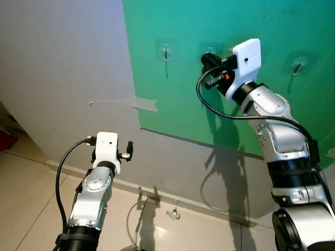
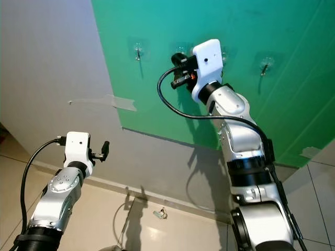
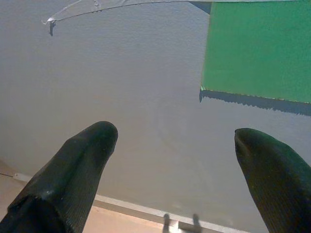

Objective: Hang keys on a hook

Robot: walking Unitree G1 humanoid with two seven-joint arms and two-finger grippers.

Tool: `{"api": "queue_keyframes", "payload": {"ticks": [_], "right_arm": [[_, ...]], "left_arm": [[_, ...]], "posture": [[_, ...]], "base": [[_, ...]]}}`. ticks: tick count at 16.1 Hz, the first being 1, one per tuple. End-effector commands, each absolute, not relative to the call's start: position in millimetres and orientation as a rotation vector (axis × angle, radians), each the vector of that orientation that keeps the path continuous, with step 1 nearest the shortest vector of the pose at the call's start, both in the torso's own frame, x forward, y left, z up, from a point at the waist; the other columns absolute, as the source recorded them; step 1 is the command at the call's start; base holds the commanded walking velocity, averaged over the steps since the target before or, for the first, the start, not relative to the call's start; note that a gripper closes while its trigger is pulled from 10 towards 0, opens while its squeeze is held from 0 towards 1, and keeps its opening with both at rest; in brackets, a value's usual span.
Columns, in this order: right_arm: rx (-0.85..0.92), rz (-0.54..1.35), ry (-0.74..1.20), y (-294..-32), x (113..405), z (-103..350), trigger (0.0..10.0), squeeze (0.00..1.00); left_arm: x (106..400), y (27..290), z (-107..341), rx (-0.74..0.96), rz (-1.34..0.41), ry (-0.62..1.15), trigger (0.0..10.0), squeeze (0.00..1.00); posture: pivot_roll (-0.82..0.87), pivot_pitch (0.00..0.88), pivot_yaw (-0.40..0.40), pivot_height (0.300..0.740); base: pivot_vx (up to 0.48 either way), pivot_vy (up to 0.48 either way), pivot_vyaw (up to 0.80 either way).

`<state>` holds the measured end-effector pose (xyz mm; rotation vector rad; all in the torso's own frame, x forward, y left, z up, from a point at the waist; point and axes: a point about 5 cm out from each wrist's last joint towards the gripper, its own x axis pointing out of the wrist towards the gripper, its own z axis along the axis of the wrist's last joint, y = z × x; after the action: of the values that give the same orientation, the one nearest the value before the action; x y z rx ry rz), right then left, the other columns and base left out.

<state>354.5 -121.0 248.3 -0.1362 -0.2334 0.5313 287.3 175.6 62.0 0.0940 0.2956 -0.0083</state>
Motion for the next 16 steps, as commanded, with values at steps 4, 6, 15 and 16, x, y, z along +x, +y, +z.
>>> {"api": "queue_keyframes", "payload": {"ticks": [4,6,15,16], "right_arm": [[-0.202,0.523,-0.314,-115.7,356.6,260.7,10.0,0.00],[-0.220,0.514,-0.323,-116.3,359.2,259.6,10.0,0.00],[-0.204,0.511,-0.193,-113.8,363.8,218.4,10.0,0.00],[-0.191,0.501,-0.170,-114.9,364.4,213.7,10.0,0.00]], "left_arm": [[285.4,176.8,62.7,0.099,0.002,0.289,10.0,0.00],[285.5,176.0,62.1,0.098,0.001,0.291,10.0,0.00],[284.7,178.4,62.7,0.107,0.002,0.297,10.0,0.00],[284.2,178.3,62.4,0.107,0.003,0.298,10.0,0.00]], "posture": [[-0.06,0.000,-0.008,0.740],[-0.06,0.000,-0.006,0.740],[-0.05,0.000,-0.001,0.740],[-0.05,0.000,-0.001,0.740]], "base": [[0.000,0.000,0.00],[0.000,0.000,0.00],[0.000,0.000,0.00],[0.000,0.000,0.00]]}}
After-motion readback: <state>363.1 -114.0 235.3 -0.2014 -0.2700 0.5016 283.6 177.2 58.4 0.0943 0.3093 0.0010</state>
